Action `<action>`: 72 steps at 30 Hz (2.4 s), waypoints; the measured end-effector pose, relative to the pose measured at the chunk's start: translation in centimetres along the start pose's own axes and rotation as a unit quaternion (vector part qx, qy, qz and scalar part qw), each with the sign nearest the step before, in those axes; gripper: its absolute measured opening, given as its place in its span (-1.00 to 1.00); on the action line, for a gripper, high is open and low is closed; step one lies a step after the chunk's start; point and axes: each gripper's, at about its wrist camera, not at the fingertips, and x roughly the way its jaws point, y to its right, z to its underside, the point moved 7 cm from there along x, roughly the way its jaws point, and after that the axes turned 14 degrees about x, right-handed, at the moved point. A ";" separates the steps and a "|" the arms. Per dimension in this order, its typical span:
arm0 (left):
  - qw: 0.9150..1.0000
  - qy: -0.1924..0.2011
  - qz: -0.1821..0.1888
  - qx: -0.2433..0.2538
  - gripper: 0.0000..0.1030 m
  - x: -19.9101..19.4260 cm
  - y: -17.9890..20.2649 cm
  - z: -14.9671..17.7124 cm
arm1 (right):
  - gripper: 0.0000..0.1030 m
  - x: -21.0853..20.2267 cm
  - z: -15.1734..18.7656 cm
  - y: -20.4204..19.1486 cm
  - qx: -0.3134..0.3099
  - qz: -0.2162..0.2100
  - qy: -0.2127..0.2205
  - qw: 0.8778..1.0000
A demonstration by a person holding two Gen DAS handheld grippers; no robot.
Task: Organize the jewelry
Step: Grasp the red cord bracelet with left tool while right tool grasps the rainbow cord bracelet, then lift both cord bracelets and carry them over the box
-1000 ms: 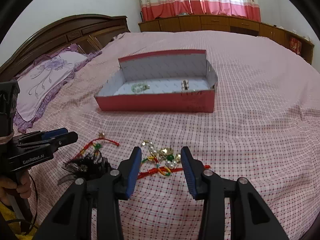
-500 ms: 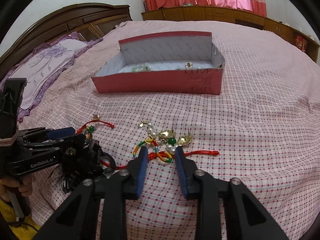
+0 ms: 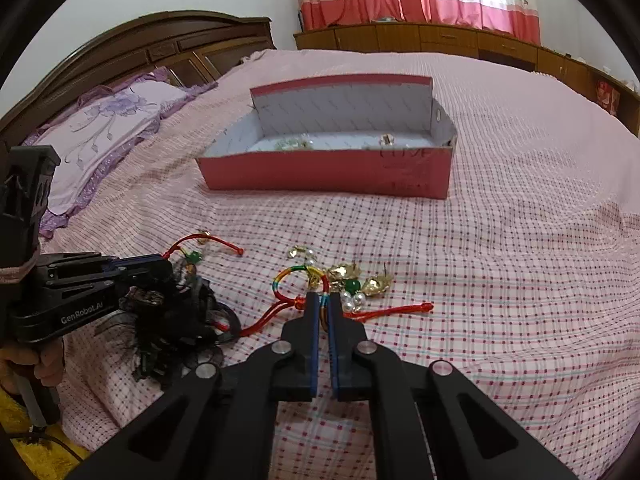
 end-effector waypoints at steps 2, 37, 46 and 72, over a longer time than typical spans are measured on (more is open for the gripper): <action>1.000 0.008 0.003 -0.003 -1.00 -0.8 -0.1 -0.1 | -0.91 -0.5 -0.1 -0.1 -0.003 -0.003 0.005 1.000; 0.986 0.163 -0.015 -0.034 -1.00 -7.5 -0.8 -9.5 | -0.91 -6.5 -8.2 -3.2 0.005 -0.032 0.141 0.990; 0.978 0.203 -0.036 -0.041 -1.00 -7.0 -2.3 -13.0 | -0.91 -5.5 -12.6 -3.2 0.017 -0.030 0.177 0.984; 0.965 0.236 -0.088 -0.067 -1.00 -0.1 -6.1 -18.2 | -0.91 3.1 -19.3 0.6 0.057 0.035 0.185 0.980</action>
